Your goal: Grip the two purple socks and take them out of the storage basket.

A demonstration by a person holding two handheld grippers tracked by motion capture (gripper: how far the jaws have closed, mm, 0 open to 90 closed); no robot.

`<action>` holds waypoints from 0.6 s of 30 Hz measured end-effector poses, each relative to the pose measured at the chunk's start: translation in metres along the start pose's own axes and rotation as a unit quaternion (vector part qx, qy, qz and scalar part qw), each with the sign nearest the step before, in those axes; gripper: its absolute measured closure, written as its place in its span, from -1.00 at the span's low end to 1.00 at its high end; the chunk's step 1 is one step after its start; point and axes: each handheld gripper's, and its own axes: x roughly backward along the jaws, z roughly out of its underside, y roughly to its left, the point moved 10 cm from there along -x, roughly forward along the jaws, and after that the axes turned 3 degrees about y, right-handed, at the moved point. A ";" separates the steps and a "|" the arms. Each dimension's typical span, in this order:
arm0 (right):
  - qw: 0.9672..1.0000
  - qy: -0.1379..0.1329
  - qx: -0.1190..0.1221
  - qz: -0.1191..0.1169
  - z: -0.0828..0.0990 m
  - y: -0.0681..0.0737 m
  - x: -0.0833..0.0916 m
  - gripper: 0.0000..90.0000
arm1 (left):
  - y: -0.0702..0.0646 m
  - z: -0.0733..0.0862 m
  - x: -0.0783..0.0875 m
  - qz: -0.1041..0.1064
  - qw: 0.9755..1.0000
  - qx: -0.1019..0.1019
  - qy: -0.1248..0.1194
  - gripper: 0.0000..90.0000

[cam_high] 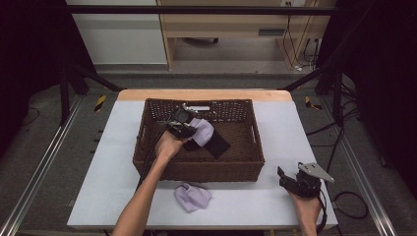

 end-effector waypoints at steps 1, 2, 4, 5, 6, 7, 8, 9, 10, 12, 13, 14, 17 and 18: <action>1.000 0.000 0.000 0.000 0.000 0.000 0.000 -0.51 | -0.001 -0.003 0.003 0.000 1.000 -0.002 -0.012 0.94; 1.000 0.000 0.000 0.000 0.000 0.000 0.000 -0.51 | -0.001 -0.005 0.005 -0.001 1.000 -0.002 -0.021 0.94; 1.000 -0.001 0.001 0.001 0.000 0.000 0.000 -0.51 | -0.001 -0.011 0.013 -0.007 0.999 -0.006 -0.049 0.94; 1.000 -0.001 0.001 0.001 0.000 0.000 0.000 -0.51 | -0.001 -0.011 0.013 -0.007 0.999 -0.006 -0.049 0.94; 1.000 -0.001 0.001 0.001 0.000 0.000 0.000 -0.51 | -0.002 -0.013 0.016 -0.005 0.998 -0.004 -0.058 0.94; 1.000 0.000 0.000 0.000 0.000 0.000 0.000 -0.51 | -0.002 -0.016 0.019 -0.007 0.998 -0.003 -0.069 0.94; 1.000 0.000 -0.001 0.001 0.000 0.000 0.000 -0.51 | -0.003 -0.019 0.025 -0.004 0.996 -0.005 -0.084 0.94; 1.000 0.002 -0.001 0.001 0.000 0.000 0.000 -0.51 | -0.004 -0.020 0.028 -0.004 0.996 -0.006 -0.090 0.94; 1.000 0.002 -0.001 0.001 0.000 0.000 0.000 -0.51 | -0.004 -0.022 0.031 -0.005 0.995 -0.005 -0.099 0.94; 1.000 0.001 -0.001 0.001 0.000 0.000 0.000 -0.51 | -0.006 -0.026 0.041 -0.002 0.993 -0.004 -0.120 0.94; 1.000 0.000 0.000 0.002 0.000 0.000 0.000 -0.51 | -0.007 -0.027 0.046 -0.001 0.992 -0.008 -0.129 0.94; 1.000 0.000 0.000 0.002 0.000 -0.001 0.000 -0.51 | -0.009 -0.029 0.053 0.002 0.990 -0.006 -0.143 0.94; 1.000 0.000 -0.001 0.001 0.000 -0.001 0.000 -0.51 | -0.011 -0.031 0.063 0.005 0.987 -0.009 -0.159 0.94; 1.000 0.000 -0.001 0.001 0.000 -0.001 0.000 -0.51 | -0.013 -0.033 0.073 0.003 0.985 -0.013 -0.173 0.94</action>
